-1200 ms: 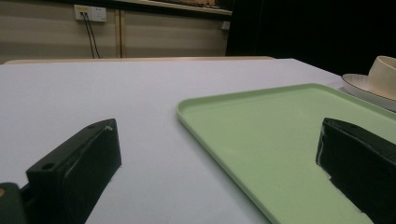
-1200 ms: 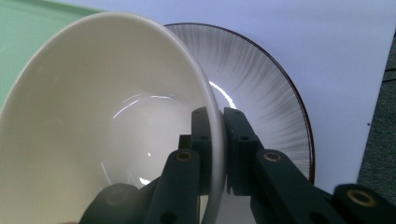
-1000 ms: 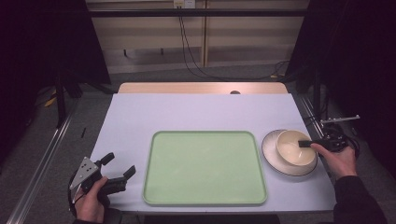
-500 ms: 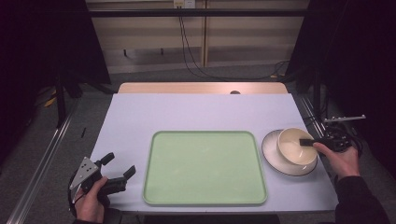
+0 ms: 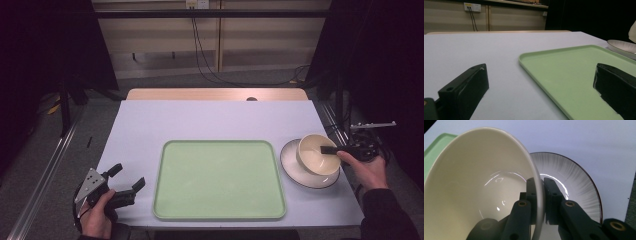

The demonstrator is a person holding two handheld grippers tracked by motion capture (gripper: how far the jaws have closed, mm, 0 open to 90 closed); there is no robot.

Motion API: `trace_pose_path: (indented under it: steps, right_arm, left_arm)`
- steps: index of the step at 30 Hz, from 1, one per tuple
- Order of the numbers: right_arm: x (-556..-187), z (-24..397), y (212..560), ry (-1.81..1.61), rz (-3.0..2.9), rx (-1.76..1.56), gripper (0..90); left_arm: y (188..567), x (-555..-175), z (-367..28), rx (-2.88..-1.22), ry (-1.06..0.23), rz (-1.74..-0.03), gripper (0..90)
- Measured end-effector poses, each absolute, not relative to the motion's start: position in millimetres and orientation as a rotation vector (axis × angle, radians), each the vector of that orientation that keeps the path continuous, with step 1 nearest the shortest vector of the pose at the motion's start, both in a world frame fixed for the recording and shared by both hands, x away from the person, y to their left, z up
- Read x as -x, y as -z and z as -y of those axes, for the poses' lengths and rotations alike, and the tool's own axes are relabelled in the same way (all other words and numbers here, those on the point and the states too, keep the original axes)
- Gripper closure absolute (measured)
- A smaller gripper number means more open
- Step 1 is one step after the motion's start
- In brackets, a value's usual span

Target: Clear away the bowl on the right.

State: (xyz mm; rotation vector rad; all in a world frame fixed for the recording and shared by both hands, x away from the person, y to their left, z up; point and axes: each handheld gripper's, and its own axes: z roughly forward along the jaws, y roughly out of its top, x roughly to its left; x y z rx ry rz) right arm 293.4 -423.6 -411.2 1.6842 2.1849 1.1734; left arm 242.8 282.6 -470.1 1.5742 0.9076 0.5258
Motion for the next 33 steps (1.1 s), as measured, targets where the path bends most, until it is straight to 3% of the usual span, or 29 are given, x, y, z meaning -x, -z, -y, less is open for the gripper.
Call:
trace_pose_path:
  steps: [33]
  right_arm:
    - [-302, 398, 390, -1.269, -2.203, -1.601, 83.8]
  left_arm:
    - [470, -243, -282, -1.575, -0.528, -0.911, 0.1]
